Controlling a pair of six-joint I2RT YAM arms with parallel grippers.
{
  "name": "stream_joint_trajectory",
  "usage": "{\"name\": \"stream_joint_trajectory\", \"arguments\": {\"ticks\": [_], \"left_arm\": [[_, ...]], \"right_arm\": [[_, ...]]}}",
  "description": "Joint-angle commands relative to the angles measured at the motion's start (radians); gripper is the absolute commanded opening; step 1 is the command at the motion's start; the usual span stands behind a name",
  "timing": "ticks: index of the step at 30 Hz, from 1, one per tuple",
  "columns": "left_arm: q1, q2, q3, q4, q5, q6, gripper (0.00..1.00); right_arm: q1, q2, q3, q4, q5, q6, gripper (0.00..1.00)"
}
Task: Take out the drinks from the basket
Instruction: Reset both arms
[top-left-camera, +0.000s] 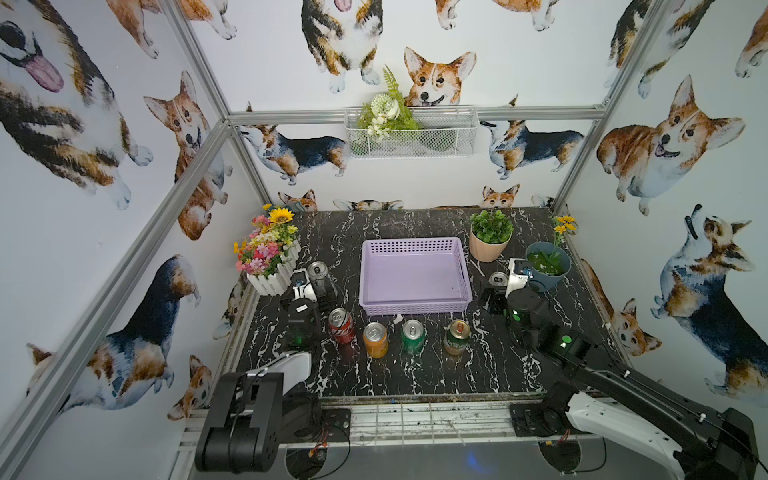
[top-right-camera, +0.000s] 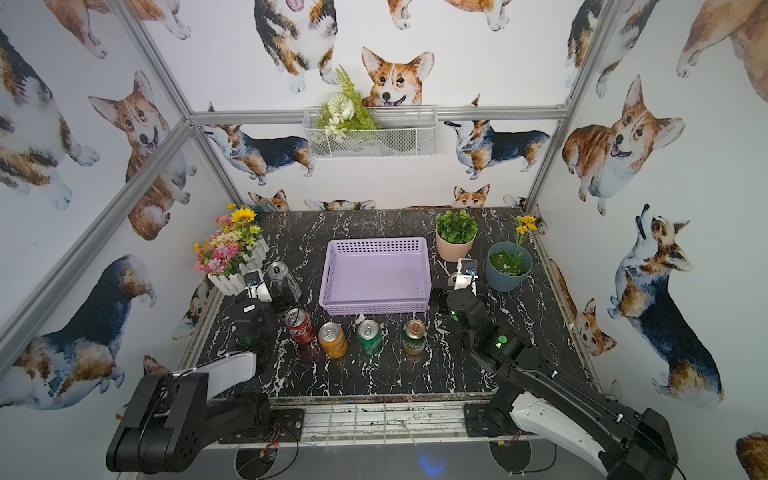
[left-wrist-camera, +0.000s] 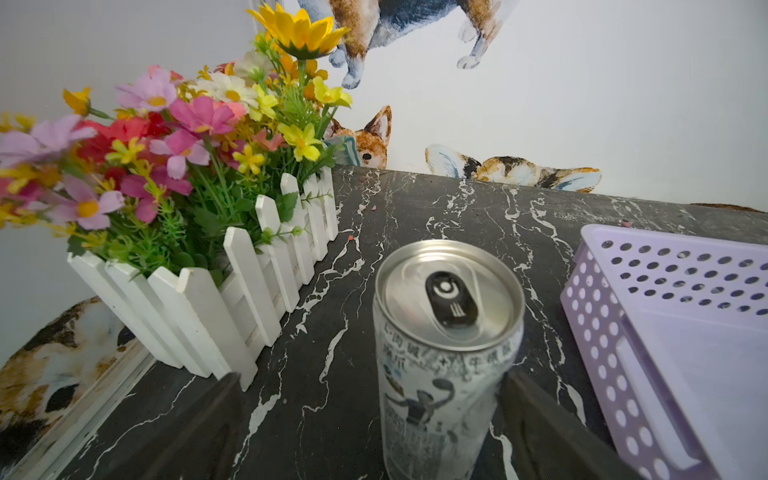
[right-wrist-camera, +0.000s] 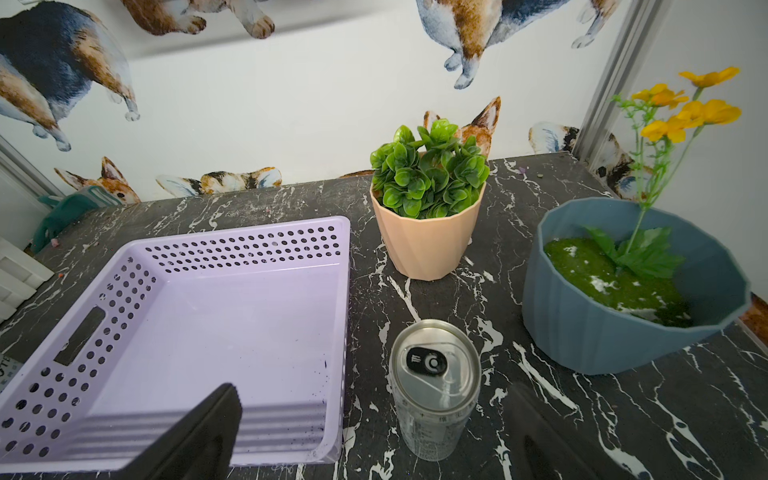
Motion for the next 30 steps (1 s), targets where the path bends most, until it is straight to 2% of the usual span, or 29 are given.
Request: {"name": "stream_joint_trajectory", "arguments": {"ticks": [1,3,7,15,24,27,30], "left_arm": [[0.004,0.087,-0.001,0.172,-0.008,-0.012,1.0],[0.004,0.103,0.02,0.151,-0.002,-0.005,1.0],[0.009,0.167,-0.069,0.387,-0.025,-0.006,1.0],[0.012,0.297,-0.039,0.465,0.066,0.034,1.0],[-0.019,0.302,-0.022,0.434,0.023,0.053,1.0],[-0.025,0.306,-0.011,0.421,0.006,0.058,1.0],[-0.044,0.306,-0.002,0.411,-0.033,0.067,1.0]], "right_arm": [[0.0,0.001,-0.007,0.034,0.009,-0.006,1.0],[0.0,-0.003,-0.01,0.029,0.006,-0.007,1.0],[-0.001,-0.018,-0.024,0.029,0.013,-0.013,1.0],[-0.001,-0.043,-0.071,0.04,0.033,-0.029,1.0],[-0.001,-0.072,-0.118,0.11,0.052,-0.099,1.0],[0.0,-0.075,-0.125,0.12,0.052,-0.157,1.0],[-0.001,-0.093,-0.177,0.209,0.1,-0.241,1.0]]}}
